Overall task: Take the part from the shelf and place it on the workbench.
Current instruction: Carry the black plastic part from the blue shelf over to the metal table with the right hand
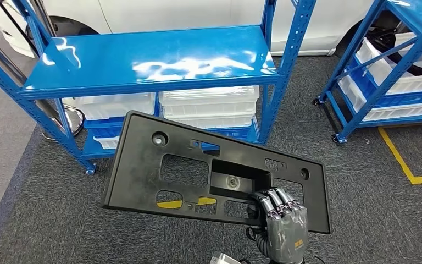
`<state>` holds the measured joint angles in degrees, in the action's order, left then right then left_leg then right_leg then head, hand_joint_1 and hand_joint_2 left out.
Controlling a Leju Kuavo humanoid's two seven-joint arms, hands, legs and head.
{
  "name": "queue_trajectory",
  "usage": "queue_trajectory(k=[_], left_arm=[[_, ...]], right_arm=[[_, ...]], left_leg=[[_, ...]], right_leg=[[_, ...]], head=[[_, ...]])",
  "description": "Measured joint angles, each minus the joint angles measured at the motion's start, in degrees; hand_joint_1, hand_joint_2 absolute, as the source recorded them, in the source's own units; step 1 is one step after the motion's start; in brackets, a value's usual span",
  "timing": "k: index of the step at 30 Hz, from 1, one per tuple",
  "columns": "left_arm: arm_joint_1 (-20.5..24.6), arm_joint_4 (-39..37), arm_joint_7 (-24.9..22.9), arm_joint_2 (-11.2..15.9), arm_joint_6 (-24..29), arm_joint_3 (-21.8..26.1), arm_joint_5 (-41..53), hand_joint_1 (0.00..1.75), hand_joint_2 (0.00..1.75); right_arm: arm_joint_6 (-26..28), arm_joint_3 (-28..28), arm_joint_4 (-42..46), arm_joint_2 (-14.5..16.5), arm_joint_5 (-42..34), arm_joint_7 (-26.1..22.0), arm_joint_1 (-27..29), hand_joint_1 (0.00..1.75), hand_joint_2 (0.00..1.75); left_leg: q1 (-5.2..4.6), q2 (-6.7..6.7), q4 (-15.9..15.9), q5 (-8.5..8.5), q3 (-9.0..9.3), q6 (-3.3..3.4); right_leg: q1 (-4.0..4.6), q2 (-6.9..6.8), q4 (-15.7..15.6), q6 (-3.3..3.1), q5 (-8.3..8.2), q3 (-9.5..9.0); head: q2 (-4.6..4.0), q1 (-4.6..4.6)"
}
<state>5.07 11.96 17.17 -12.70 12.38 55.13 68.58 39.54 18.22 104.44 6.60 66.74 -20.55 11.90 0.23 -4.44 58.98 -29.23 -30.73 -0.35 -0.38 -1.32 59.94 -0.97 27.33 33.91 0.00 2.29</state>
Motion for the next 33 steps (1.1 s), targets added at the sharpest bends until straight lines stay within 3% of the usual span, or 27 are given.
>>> queue_trajectory(k=[2,4,5,6,8,10,12,14,16,18,20,21,22,24,26,27,29,31,33], left_arm=[[0.0,0.0,0.1,0.0,0.0,0.2,0.0,0.0,1.75],[-0.1,0.0,0.1,0.0,0.0,0.5,-0.1,0.0,1.75],[-0.2,0.0,0.2,0.0,0.0,0.6,-0.1,0.0,1.75],[-0.3,0.0,0.2,0.0,0.1,0.7,-0.1,0.0,1.75],[-0.3,0.0,0.2,0.0,0.1,0.8,-0.2,0.0,1.75],[-0.4,0.0,0.2,0.1,0.2,0.9,-0.2,0.0,1.75],[-0.3,0.0,0.2,0.1,0.3,1.0,-0.2,0.0,1.75],[-0.1,0.0,0.3,0.1,0.4,1.1,-0.2,0.0,1.75],[-0.1,0.0,0.4,0.1,0.4,1.1,-0.3,0.0,1.75],[-0.1,0.0,0.6,0.1,0.4,1.1,-0.3,0.0,1.75],[-0.2,0.0,0.6,0.1,0.4,1.2,-0.3,0.0,1.75],[-0.3,0.0,0.7,0.1,0.4,1.2,-0.3,0.0,1.75],[-0.3,0.0,0.7,0.1,0.4,1.3,-0.3,0.0,1.75],[-0.3,0.0,0.7,0.1,0.4,1.3,-0.3,0.0,1.75],[-0.2,0.0,0.7,0.1,0.3,1.4,-0.3,0.0,1.75],[-0.2,0.0,0.7,0.1,0.3,1.5,-0.3,0.0,1.75],[-0.1,0.0,0.7,0.1,0.3,1.6,-0.3,0.0,1.75],[0.0,0.0,0.7,0.1,0.4,1.6,-0.3,0.0,1.75],[0.0,0.0,0.7,0.1,0.4,1.8,-0.3,0.0,1.75]], right_arm=[[0.0,-1.3,0.9,0.8,-0.5,-0.9,0.4,1.75,1.75],[0.0,-2.6,1.6,1.6,-1.0,-1.9,0.8,1.75,1.75],[0.0,-3.3,1.9,1.9,-1.3,-2.4,1.1,1.75,1.75],[0.0,-3.9,2.2,2.2,-1.6,-2.9,1.4,1.75,1.75],[0.0,-5.2,3.1,2.9,-2.2,-4.0,2.0,1.75,1.75],[0.0,-6.5,4.0,3.6,-2.8,-5.0,2.4,1.75,1.75],[0.0,-7.8,4.9,4.4,-3.4,-6.2,2.7,1.75,1.75],[0.0,-9.3,5.9,5.2,-3.9,-7.2,3.3,1.75,1.75],[0.0,-10.7,6.7,5.6,-4.5,-7.8,3.7,1.75,1.75],[0.1,-11.7,7.2,5.9,-5.1,-8.4,3.9,1.75,1.75],[0.1,-12.6,7.6,6.2,-5.9,-9.3,4.2,1.75,1.75],[0.1,-13.0,7.8,6.3,-6.3,-9.7,4.4,1.75,1.75],[0.1,-13.5,8.0,6.5,-6.7,-10.1,4.6,1.75,1.75],[0.1,-14.2,8.6,6.9,-7.5,-10.9,4.9,1.75,1.75],[0.1,-14.8,9.1,7.3,-8.2,-11.3,5.1,1.75,1.75],[0.1,-15.1,9.4,7.5,-8.7,-11.6,5.2,1.75,1.75],[0.1,-15.7,9.8,7.8,-10.0,-12.4,5.5,1.75,1.75],[0.1,-16.2,10.4,8.3,-11.4,-13.6,5.8,1.75,1.75],[0.1,-16.6,10.8,9.0,-12.7,-14.6,5.9,1.75,1.75]], left_leg=[[0.23,1.99,4.4,-3.14,-1.86,-0.47],[0.33,3.48,11.7,-6.75,-5.07,-0.71],[0.34,3.72,14.3,-7.38,-6.18,-0.75],[0.34,3.86,14.9,-6.88,-6.46,-0.71],[0.34,4.42,9.9,-3.04,-4.13,-0.33],[0.34,6.6,2.6,0.0,-0.87,0.32],[0.22,8.0,-0.4,0.4,0.4,0.74],[0.2,7.2,-1.2,0.73,0.6,1.12],[0.43,6.04,-2.2,1.42,0.86,1.78],[0.48,4.67,-2.6,1.73,0.89,2.19],[0.39,3.23,-2.4,1.67,0.67,2.29],[0.37,2.53,-2.3,1.61,0.62,2.28],[0.37,1.89,-2.2,1.54,0.62,2.21],[0.36,0.83,-2.0,1.26,0.73,1.86],[0.1,0.05,-1.7,0.89,0.78,1.31],[-0.04,-0.29,-1.5,0.76,0.8,1.03],[-0.11,-1.03,-1.5,0.65,0.92,0.49],[0.13,-0.13,-0.3,-0.66,0.57,-0.1],[0.37,2.27,5.3,-4.3,-1.81,-0.49]], right_leg=[[-0.22,0.84,-0.2,-0.61,-0.37,0.17],[-0.15,1.79,-0.2,-0.88,-0.53,0.38],[-0.08,2.34,-0.2,-0.92,-0.57,0.42],[-0.03,2.91,-0.2,-0.94,-0.59,0.42],[0.03,4.18,0.0,-0.92,-0.62,0.38],[0.06,5.34,0.2,-0.66,-0.72,0.51],[-0.09,6.3,0.2,0.01,-1.06,0.96],[-0.21,6.99,-0.1,0.88,-1.53,1.27],[-0.03,5.4,0.9,1.49,-0.6,1.85],[0.04,2.85,6.4,1.9,2.82,4.35],[-0.14,2.01,13.3,2.31,5.79,7.48],[-0.25,1.86,14.7,2.45,5.89,8.01],[-0.35,1.66,13.8,2.53,4.88,7.36],[-0.38,0.2,6.7,2.38,1.67,3.38],[-0.01,-1.34,0.8,1.71,-0.01,0.27],[0.17,-1.64,-0.3,1.31,-0.02,-0.15],[0.32,-0.68,-0.4,0.58,-0.19,0.07],[0.14,0.21,-0.7,-0.15,-0.48,0.07],[-0.1,1.14,-1.0,-0.7,-0.78,0.1]], head=[[0.0,-0.01],[0.0,-0.01],[0.0,-0.01],[0.0,-0.01],[0.0,-0.01],[0.0,0.01],[0.0,0.01],[0.0,-0.01],[0.0,0.05],[0.0,0.13],[0.0,0.15],[0.0,0.14],[0.0,0.15],[0.0,0.15],[0.0,0.14],[0.0,0.13],[0.0,0.12],[0.0,0.08],[0.0,0.0]])
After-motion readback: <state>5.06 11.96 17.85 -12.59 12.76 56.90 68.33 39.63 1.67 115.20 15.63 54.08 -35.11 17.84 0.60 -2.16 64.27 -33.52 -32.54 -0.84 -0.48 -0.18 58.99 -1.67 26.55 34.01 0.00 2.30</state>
